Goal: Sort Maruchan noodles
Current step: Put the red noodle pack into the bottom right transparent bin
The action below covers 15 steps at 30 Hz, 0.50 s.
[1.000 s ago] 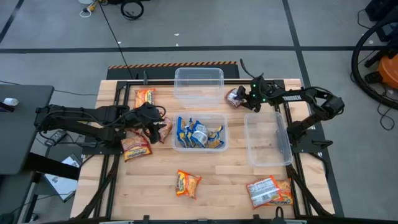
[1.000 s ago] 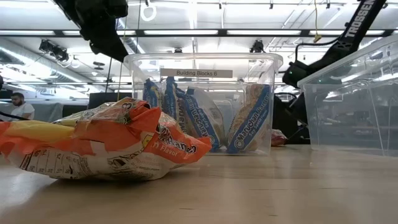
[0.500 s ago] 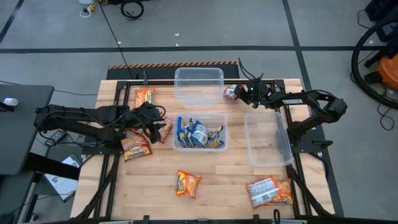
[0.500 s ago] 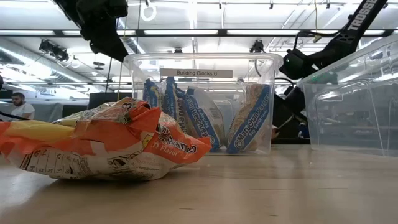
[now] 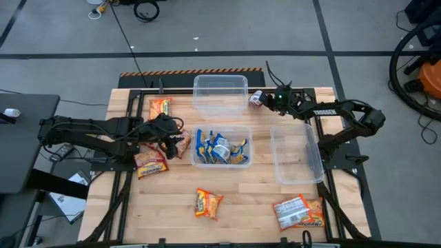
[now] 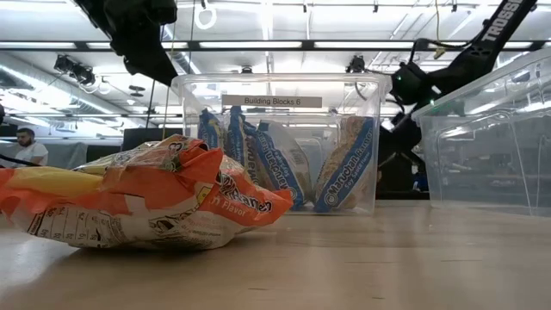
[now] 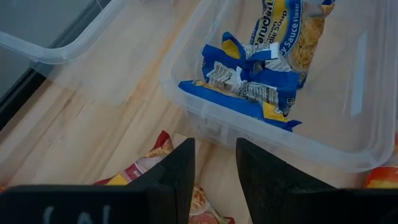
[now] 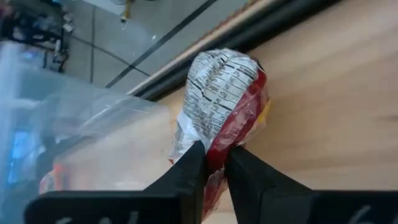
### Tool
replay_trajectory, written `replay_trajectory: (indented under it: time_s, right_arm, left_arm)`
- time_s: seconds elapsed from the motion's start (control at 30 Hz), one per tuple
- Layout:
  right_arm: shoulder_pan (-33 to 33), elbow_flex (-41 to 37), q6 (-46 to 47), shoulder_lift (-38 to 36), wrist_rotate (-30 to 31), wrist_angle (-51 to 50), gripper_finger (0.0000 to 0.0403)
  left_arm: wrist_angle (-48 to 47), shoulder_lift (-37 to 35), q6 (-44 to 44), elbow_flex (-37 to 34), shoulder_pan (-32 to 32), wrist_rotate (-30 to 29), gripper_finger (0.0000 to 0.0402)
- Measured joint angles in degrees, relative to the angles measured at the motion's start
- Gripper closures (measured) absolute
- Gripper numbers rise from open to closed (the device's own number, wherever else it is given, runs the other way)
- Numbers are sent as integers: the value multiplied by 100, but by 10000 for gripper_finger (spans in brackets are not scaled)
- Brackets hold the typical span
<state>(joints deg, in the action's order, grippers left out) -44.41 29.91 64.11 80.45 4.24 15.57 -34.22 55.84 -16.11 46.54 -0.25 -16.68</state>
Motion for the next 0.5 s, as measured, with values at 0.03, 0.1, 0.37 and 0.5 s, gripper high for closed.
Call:
replay_trajectory:
  time_s: [0.03, 0.1, 0.37, 0.5]
  right_arm:
    - [7, 30, -165, -70, -54, 6, 345]
    - [10, 106, -597, -281, -166, 29, 351]
    - [81, 1191, -2688, -1543, -278, -2424, 361]
    - [413, 2364, -3768, -1929, -128, -4359, 362]
  left_arm:
    - [0, 0, -22, 0, 0, 22, 278]
    - [7, 1, -108, 0, 4, 115, 278]
    - [22, -57, -282, -2, 4, 702, 278]
    - [46, -220, -281, -7, 4, 776, 278]
